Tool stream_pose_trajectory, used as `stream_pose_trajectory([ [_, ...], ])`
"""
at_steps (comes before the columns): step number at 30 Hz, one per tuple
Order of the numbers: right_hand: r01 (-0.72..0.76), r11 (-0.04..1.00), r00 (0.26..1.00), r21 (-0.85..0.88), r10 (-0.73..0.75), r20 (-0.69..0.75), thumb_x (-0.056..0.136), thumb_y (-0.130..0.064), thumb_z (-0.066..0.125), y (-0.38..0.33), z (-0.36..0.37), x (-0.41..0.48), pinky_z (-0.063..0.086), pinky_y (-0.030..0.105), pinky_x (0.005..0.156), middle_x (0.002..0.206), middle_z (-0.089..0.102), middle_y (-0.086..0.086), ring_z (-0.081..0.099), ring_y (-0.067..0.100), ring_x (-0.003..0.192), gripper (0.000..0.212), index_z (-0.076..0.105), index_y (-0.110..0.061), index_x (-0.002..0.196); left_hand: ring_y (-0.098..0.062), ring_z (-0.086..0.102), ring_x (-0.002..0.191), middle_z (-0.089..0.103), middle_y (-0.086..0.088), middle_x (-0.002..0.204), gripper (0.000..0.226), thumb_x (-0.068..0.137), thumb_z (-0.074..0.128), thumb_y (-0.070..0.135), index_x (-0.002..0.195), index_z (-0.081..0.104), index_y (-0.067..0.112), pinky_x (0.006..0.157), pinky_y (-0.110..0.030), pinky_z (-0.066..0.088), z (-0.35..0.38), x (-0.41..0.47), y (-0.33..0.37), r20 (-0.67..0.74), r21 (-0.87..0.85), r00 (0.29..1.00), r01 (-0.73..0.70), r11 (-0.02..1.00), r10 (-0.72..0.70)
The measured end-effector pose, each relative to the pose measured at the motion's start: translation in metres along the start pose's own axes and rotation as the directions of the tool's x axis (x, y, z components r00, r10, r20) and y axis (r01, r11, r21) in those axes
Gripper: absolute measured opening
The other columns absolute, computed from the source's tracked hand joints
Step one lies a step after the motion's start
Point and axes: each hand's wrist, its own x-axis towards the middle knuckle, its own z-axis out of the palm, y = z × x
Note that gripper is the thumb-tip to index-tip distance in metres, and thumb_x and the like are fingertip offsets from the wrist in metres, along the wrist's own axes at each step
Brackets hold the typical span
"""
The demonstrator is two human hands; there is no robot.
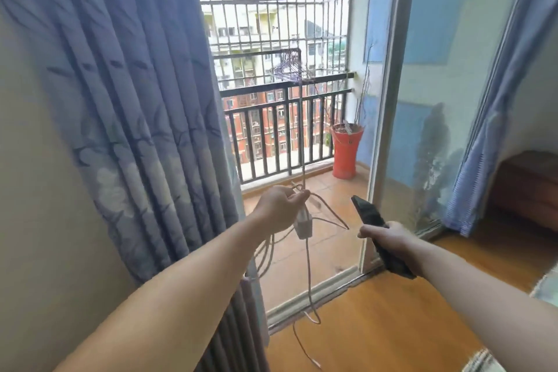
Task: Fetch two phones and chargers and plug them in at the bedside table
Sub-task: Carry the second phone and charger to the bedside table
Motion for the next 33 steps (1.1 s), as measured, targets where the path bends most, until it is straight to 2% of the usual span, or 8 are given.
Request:
stream_pose_trajectory([
  [5,-0.060,0.997,0.977,0.056,0.070,-0.200,0.067,-0.036,0.077,-0.015,-0.046,0.089,0.043,0.024,0.036,0.079,0.060,0.015,0.058,0.017,0.037,0.058,0.053,-0.004,0.110,-0.013,0.038,0.050,0.047,0.000,0.061,0.047,0.095,0.051,0.045,0.095,0.067,0.001,0.047,-0.028,0.031,0.038,0.136,0.013,0.095,-0.042,0.990,-0.102,0.994,0.106],
  [7,-0.078,0.995,0.955,0.060,0.092,-0.281,0.062,-0.038,0.078,-0.021,-0.066,0.122,0.058,0.038,0.055,0.093,0.065,0.018,0.069,0.027,0.064,0.067,0.054,-0.005,0.115,-0.011,0.038,0.048,0.045,0.001,0.060,0.045,0.095,0.051,0.043,0.097,0.065,0.000,0.042,-0.022,0.032,0.056,0.190,0.022,0.161,-0.083,0.977,-0.130,0.988,0.142],
  [9,-0.107,0.992,0.923,0.069,0.125,-0.365,0.057,-0.042,0.077,-0.028,-0.088,0.150,0.057,0.045,0.081,0.109,0.065,0.018,0.066,0.034,0.093,0.078,0.051,-0.007,0.121,-0.011,0.038,0.048,0.045,0.000,0.061,0.043,0.095,0.052,0.041,0.097,0.064,0.000,0.037,-0.017,0.031,0.074,0.242,0.037,0.216,-0.110,0.957,-0.171,0.979,0.191],
  [13,-0.160,0.983,0.867,0.091,0.184,-0.463,0.054,-0.050,0.075,-0.037,-0.134,0.190,0.041,0.034,0.081,0.120,0.054,0.007,0.053,0.026,0.107,0.103,0.036,-0.010,0.141,-0.017,0.044,0.050,0.051,-0.003,0.059,0.042,0.094,0.053,0.041,0.077,0.064,0.005,0.051,-0.027,0.035,0.112,0.327,0.075,0.252,-0.106,0.912,-0.306,0.946,0.323],
  [17,-0.194,0.972,0.807,0.131,0.234,-0.541,0.063,-0.046,0.075,-0.025,-0.178,0.224,0.036,0.032,0.083,0.140,0.045,0.010,0.047,0.028,0.119,0.102,0.028,-0.012,0.147,-0.016,0.038,0.041,0.041,0.001,0.045,0.049,0.093,0.054,0.038,0.052,0.049,0.012,0.040,-0.023,0.029,0.166,0.397,0.116,0.293,-0.101,0.869,-0.386,0.917,0.398],
  [22,-0.253,0.945,0.733,0.208,0.328,-0.597,0.064,-0.044,0.076,0.004,-0.248,0.279,0.045,0.034,0.083,0.129,0.052,0.011,0.056,0.028,0.105,0.093,0.036,-0.012,0.141,-0.012,0.033,0.039,0.033,0.004,0.039,0.058,0.092,0.055,0.041,0.046,0.032,0.014,0.036,-0.022,0.023,0.245,0.467,0.165,0.289,-0.098,0.837,-0.458,0.884,0.466],
  [26,-0.273,0.914,0.698,0.301,0.403,-0.592,0.055,-0.043,0.076,0.032,-0.322,0.338,0.045,0.030,0.063,0.105,0.061,0.013,0.062,0.029,0.086,0.080,0.048,-0.009,0.122,-0.012,0.033,0.043,0.034,0.004,0.044,0.053,0.092,0.053,0.040,0.050,0.035,0.014,0.038,-0.018,0.029,0.318,0.536,0.218,0.309,-0.130,0.808,-0.488,0.863,0.503],
  [33,-0.317,0.870,0.653,0.378,0.489,-0.578,0.050,-0.046,0.076,0.063,-0.477,0.421,0.045,0.032,0.063,0.090,0.059,0.012,0.059,0.029,0.076,0.076,0.053,-0.009,0.113,-0.024,0.049,0.058,0.054,-0.008,0.058,0.049,0.093,0.052,0.041,0.079,0.066,-0.003,0.050,-0.023,0.036,0.437,0.645,0.335,0.344,-0.185,0.798,-0.459,0.869,0.495],
])
